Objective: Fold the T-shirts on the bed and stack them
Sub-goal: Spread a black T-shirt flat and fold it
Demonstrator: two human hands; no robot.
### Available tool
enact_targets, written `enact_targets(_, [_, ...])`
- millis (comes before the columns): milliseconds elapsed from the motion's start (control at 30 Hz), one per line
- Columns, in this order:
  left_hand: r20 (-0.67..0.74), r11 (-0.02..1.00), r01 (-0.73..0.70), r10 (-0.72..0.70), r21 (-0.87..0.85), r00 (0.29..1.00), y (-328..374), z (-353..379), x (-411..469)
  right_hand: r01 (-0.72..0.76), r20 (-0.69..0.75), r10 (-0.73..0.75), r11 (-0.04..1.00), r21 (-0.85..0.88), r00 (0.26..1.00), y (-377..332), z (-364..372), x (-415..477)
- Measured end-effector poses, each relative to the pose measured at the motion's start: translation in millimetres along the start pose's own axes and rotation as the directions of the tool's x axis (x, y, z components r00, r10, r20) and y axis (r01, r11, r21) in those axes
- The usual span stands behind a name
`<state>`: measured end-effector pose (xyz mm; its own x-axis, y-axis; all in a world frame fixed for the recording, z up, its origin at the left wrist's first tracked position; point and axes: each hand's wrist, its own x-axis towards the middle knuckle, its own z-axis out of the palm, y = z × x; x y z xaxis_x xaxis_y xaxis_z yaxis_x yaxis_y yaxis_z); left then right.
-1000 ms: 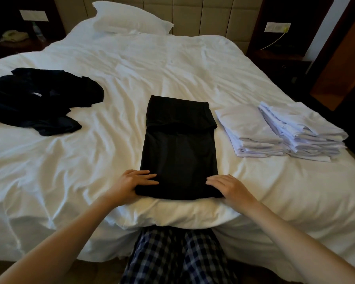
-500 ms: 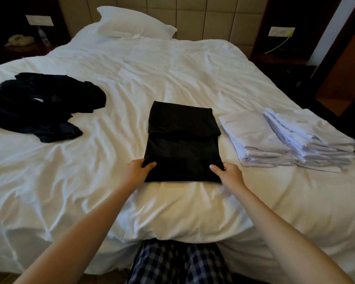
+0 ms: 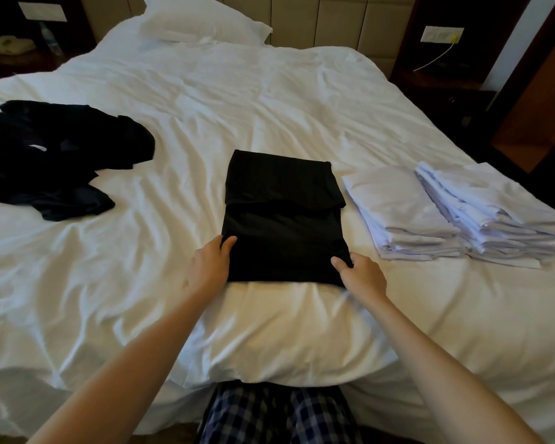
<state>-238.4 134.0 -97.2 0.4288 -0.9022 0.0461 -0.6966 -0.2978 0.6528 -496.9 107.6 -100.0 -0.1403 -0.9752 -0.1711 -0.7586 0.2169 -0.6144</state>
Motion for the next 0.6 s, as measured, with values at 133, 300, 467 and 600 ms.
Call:
enact_targets(133, [-0.009, 0.999, -0.002, 0.003, 0.048, 1.0, 0, 3, 2, 0.011, -0.049, -0.013, 0.999, -0.047, 0.999, 1, 6, 1])
enact_targets(300, [-0.081, 0.996, 0.028, -0.035, -0.081, 0.996, 5, -5, 7, 0.171, -0.276, -0.152, 0.984, 0.044, 0.949, -4, 0, -3])
enact_targets(467, [-0.12, 0.966, -0.01, -0.022, -0.258, 0.993, 20, -26, 51, 0.331, -0.41, -0.292, 0.943, 0.026, 0.864, -29, -21, 33])
enact_targets(600, [0.036, 0.97, -0.001, 0.01, -0.242, 0.999, 40, -25, 98, 0.32, -0.244, -0.322, 0.946, -0.048, 0.915, -64, -25, 78])
